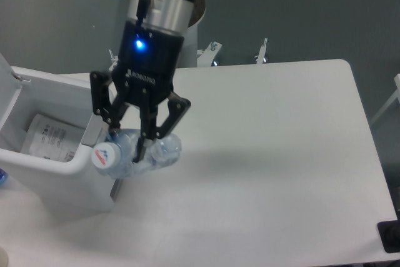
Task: Place the trash in the trash can
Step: 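Lift the bottle and carry it over the trash bin, then lower the bottle into the bin and open the gripper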
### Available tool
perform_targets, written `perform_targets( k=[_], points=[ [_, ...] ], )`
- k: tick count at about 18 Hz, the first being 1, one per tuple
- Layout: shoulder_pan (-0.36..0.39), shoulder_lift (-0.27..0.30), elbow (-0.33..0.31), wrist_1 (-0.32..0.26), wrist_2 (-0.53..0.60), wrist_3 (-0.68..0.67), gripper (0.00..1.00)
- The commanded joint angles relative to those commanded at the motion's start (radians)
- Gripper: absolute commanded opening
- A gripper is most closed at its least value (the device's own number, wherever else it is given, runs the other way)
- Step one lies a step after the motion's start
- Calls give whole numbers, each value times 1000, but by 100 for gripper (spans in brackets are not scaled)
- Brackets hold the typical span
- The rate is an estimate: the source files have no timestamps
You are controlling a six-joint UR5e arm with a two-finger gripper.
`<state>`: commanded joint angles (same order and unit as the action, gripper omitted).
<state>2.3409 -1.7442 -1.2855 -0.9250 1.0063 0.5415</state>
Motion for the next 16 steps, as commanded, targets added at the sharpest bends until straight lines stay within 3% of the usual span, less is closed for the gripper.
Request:
perform_targets(
  k=[11, 16],
  points=[
    [-15, 84, -2, 0, -20, -107, 49],
    [-72, 95, -6, 0, -23, -130, 49]
  ],
)
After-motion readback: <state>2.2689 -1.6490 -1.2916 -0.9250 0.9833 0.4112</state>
